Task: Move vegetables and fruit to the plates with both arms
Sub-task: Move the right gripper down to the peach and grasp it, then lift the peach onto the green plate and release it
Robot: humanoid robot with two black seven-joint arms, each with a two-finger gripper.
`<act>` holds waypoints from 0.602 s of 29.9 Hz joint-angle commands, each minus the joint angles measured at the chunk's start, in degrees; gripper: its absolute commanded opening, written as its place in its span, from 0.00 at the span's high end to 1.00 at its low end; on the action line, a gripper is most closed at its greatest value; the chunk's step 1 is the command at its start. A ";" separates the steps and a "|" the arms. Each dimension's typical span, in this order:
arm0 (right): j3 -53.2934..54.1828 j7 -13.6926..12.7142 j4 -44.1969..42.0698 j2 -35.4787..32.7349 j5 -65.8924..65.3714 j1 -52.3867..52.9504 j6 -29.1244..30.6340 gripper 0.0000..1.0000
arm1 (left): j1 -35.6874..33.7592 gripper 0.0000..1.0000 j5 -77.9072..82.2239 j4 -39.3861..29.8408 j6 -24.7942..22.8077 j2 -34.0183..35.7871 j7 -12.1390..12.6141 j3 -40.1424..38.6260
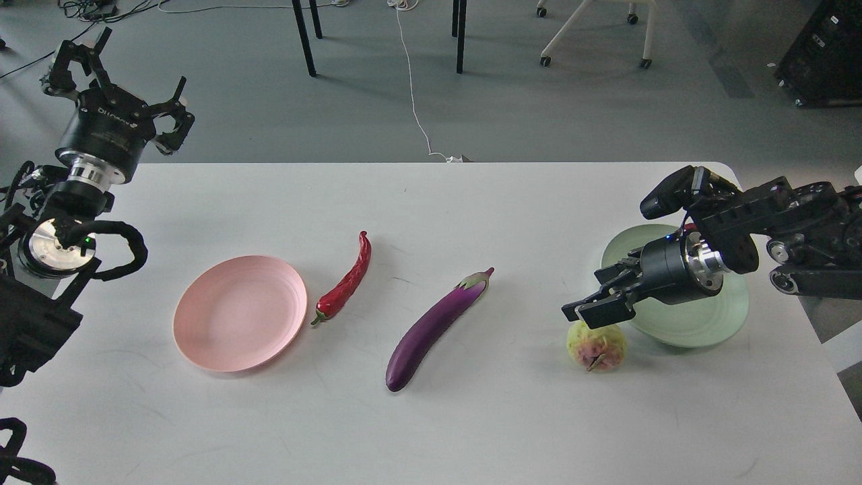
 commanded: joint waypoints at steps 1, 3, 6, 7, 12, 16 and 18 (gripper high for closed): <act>-3.27 -0.01 -0.20 1.30 -4.92 -0.35 -0.49 0.05 | 0.00 0.02 0.00 0.01 0.07 -0.10 -0.09 0.00; -4.51 -0.01 -0.12 2.00 -5.28 -0.61 -0.57 0.06 | -0.18 0.02 0.00 0.01 0.07 -0.10 -0.09 -0.09; -5.13 -0.01 -1.34 3.41 -5.37 -2.36 -0.66 0.10 | -0.18 0.02 0.00 0.01 0.07 -0.18 -0.09 0.00; -5.13 -0.01 -2.65 3.94 -5.28 -3.24 -0.75 0.10 | -0.18 0.02 0.00 0.01 0.07 -0.27 -0.09 0.00; -5.13 -0.01 -8.19 7.71 -5.19 -6.06 -1.19 0.18 | -0.09 0.02 0.00 0.01 -0.02 -0.10 -0.09 0.00; -5.31 -0.01 -9.34 9.91 -5.19 -6.15 -1.19 0.29 | -0.09 0.02 0.00 0.01 -0.19 0.69 -0.09 -0.09; -5.31 -0.01 -9.26 10.88 -5.02 -5.97 -1.02 0.39 | -0.09 0.02 0.00 0.01 -0.19 1.13 -0.09 -0.09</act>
